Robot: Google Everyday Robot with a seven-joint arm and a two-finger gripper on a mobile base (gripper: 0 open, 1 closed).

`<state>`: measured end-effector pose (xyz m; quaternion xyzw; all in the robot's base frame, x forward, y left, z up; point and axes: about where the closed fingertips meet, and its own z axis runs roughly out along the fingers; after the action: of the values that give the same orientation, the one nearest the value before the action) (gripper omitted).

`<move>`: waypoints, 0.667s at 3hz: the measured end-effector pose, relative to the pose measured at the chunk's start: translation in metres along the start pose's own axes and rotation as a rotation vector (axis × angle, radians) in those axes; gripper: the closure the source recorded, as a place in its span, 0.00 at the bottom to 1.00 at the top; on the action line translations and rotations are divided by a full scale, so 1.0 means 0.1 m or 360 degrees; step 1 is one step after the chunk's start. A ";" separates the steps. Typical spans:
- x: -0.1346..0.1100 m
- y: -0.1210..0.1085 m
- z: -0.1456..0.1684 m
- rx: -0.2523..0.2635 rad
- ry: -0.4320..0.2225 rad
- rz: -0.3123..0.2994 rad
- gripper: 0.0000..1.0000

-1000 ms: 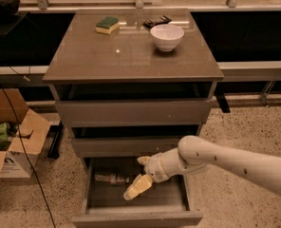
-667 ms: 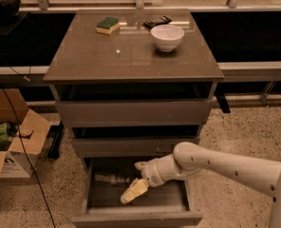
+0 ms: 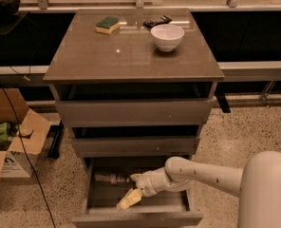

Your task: Pick water bottle from bottom drawer and place on counter

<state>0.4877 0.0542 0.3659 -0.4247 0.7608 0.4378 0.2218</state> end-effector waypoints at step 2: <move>0.18 -0.19 0.26 -0.0111 0.0082 0.0104 0.00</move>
Offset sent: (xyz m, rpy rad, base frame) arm 0.0052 0.0064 -0.0319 -0.0108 0.0854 0.0237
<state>0.4927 0.0640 0.3306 -0.4182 0.7640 0.4600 0.1728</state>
